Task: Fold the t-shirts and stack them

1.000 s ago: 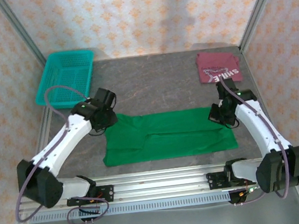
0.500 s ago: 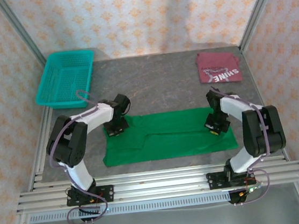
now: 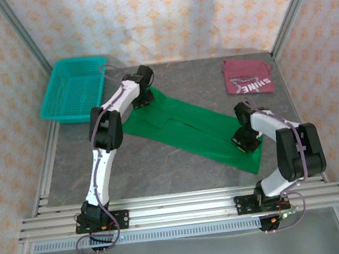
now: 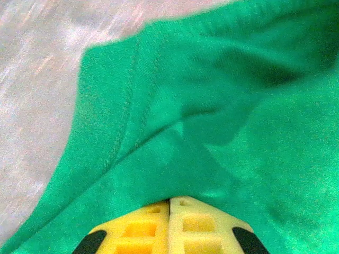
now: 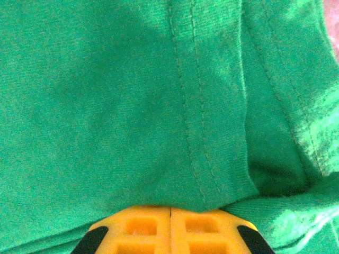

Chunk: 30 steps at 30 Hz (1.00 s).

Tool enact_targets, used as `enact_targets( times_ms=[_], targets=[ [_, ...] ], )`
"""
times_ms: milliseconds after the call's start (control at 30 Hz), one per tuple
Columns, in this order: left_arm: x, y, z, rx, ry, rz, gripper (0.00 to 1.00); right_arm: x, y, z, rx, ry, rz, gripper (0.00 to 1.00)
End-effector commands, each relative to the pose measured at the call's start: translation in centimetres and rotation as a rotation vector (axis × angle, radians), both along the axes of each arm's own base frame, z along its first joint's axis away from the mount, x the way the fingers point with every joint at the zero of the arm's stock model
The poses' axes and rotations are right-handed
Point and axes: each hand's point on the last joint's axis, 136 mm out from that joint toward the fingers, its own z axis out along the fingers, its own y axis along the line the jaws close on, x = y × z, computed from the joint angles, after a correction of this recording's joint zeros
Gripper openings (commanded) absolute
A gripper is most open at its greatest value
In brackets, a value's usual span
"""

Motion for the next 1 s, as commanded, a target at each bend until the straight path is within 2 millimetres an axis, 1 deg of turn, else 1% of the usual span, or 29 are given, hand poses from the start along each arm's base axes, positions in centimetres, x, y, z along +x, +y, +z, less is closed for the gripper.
enact_targets(
  times_ms=[0,100,167,233,267,367,533,633,667,767,867,967],
  targets=[
    [1.6,0.8,-2.9,0.004,0.052,-0.050,0.02,-3.0,1.3,-1.6,0.016,0.073,-0.093,0.05],
    [4.5,-1.3,-3.2,-0.099,-0.039,-0.067,0.04,-3.9,3.1,-1.4,0.005,0.092,-0.065,0.05],
    [5.8,-1.9,-3.6,-0.145,-0.082,-0.055,0.06,-4.7,4.6,-1.7,0.021,0.111,-0.063,0.04],
    [6.6,-2.1,-4.5,-0.199,-0.097,-0.019,0.06,-5.2,6.5,-2.3,0.067,0.108,-0.085,0.04],
    [7.0,-1.9,-4.9,-0.218,-0.102,-0.002,0.06,-5.4,7.4,-2.5,0.084,0.104,-0.098,0.04],
    [8.3,-1.5,-5.5,-0.280,-0.132,0.029,0.07,-6.2,9.9,-2.9,0.124,0.099,-0.117,0.03],
    [10.9,-2.2,-4.0,-0.351,-0.245,0.040,0.09,-7.4,14.1,-4.0,0.204,0.096,-0.131,0.02],
    [12.1,-2.7,-3.8,-0.407,-0.291,0.075,0.10,-7.8,16.2,-4.7,0.240,0.112,-0.127,0.01],
    [12.5,-2.8,-3.8,-0.419,-0.303,0.085,0.10,-7.6,17.0,-4.9,0.271,0.109,-0.133,0.01],
    [13.2,-2.5,-3.6,-0.439,-0.333,0.103,0.10,-6.7,19.5,-4.9,0.351,0.071,-0.164,0.01],
    [13.9,-2.2,-3.0,-0.458,-0.364,0.113,0.11,-6.5,22.2,-4.5,0.424,0.040,-0.190,0.00],
    [14.4,-2.0,-1.9,-0.457,-0.395,0.107,0.11,-6.9,25.1,-4.1,0.494,0.017,-0.208,0.00]
  ],
)
